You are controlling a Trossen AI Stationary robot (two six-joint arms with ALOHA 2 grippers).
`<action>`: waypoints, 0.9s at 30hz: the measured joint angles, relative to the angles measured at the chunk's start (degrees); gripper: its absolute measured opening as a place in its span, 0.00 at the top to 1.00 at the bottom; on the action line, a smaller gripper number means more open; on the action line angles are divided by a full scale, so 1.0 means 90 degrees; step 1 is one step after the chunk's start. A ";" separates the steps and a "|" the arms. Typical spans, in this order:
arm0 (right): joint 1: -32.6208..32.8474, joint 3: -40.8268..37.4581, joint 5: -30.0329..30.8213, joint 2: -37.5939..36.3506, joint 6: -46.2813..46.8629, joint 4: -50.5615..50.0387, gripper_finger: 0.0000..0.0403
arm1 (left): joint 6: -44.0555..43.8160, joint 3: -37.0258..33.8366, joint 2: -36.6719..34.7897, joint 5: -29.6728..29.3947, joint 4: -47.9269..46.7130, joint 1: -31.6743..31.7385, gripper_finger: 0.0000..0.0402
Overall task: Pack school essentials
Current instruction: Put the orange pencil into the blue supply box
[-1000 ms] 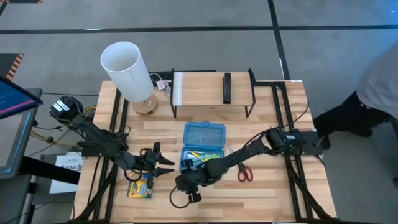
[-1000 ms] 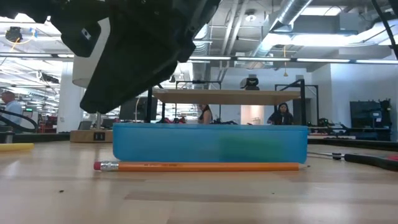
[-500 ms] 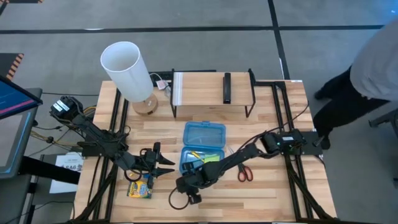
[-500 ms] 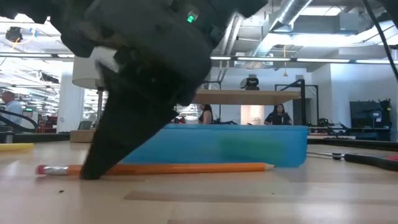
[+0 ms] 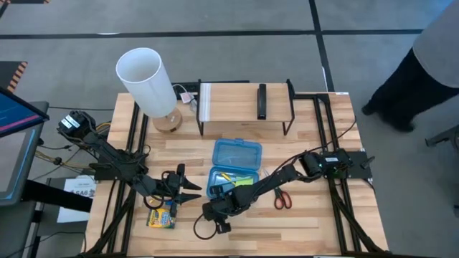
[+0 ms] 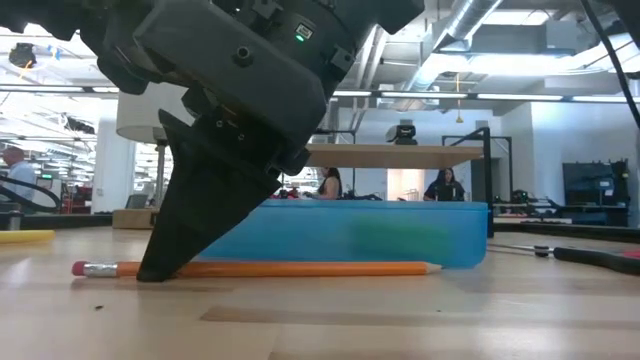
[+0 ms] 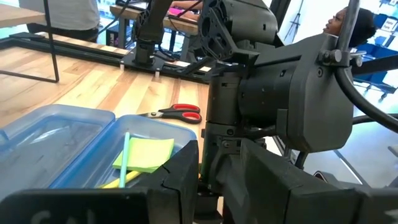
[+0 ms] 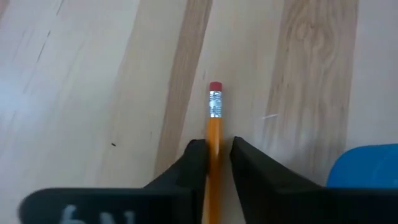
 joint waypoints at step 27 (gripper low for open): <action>0.0351 0.0231 0.0240 -0.0709 0.0168 -0.0983 1.00 | -0.0012 0.0002 0.0000 0.0021 0.0002 0.0000 0.73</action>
